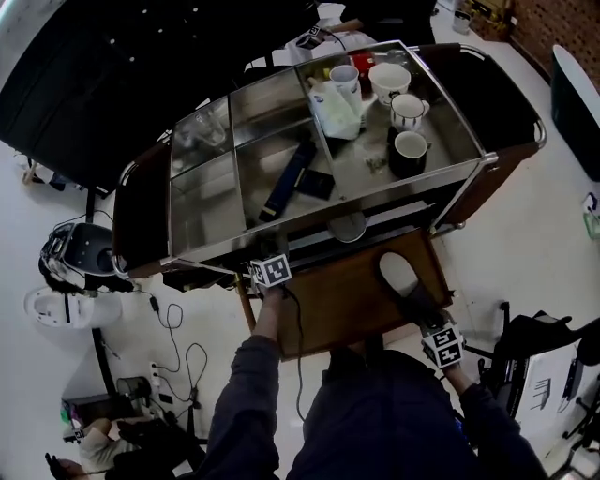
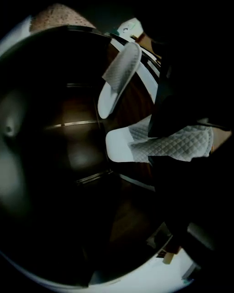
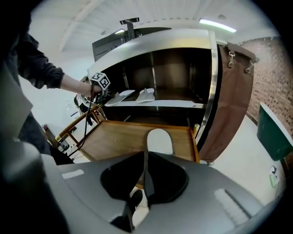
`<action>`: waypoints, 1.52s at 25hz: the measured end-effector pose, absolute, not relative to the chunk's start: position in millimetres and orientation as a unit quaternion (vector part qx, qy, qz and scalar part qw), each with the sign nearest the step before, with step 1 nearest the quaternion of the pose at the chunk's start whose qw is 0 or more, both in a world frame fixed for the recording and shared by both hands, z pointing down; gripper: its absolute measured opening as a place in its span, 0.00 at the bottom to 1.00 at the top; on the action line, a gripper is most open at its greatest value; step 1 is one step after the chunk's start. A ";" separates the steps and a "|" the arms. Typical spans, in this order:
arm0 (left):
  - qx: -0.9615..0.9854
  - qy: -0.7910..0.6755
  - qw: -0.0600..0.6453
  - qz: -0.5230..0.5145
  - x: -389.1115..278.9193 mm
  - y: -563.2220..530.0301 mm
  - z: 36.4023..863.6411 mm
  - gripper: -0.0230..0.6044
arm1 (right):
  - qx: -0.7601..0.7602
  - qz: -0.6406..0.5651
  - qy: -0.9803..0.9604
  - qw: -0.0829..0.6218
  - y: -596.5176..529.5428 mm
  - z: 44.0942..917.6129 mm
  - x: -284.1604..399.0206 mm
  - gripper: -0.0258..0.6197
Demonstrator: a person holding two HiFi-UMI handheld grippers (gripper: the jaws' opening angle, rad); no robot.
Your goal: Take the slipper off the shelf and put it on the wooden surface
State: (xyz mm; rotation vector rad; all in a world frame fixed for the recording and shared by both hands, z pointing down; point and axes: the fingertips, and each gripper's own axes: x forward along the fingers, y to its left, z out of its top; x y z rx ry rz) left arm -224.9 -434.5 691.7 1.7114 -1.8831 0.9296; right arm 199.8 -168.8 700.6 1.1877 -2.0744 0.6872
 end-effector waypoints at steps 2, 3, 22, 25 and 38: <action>0.605 -0.673 0.227 0.361 -228.9 -441.3 709.2 0.14 | 0.456 0.258 -0.788 0.324 -155.7 693.6 206.5 0.08; 0.603 -0.672 0.232 0.362 -228.5 -442.3 712.2 0.07 | 0.458 0.258 -0.786 0.325 -151.0 691.5 210.8 0.08; 0.688 -0.669 0.205 0.190 -190.5 -340.5 615.1 0.34 | 0.419 0.214 -0.835 0.284 -184.2 637.5 180.6 0.06; 0.720 -0.654 0.175 0.154 -155.5 -263.1 572.3 0.26 | 0.414 0.211 -0.839 0.284 -177.9 640.4 172.6 0.05; 0.837 -0.484 0.200 0.159 -52.0 14.8 574.4 0.09 | 0.344 0.188 -0.875 0.284 -28.3 613.3 83.9 0.04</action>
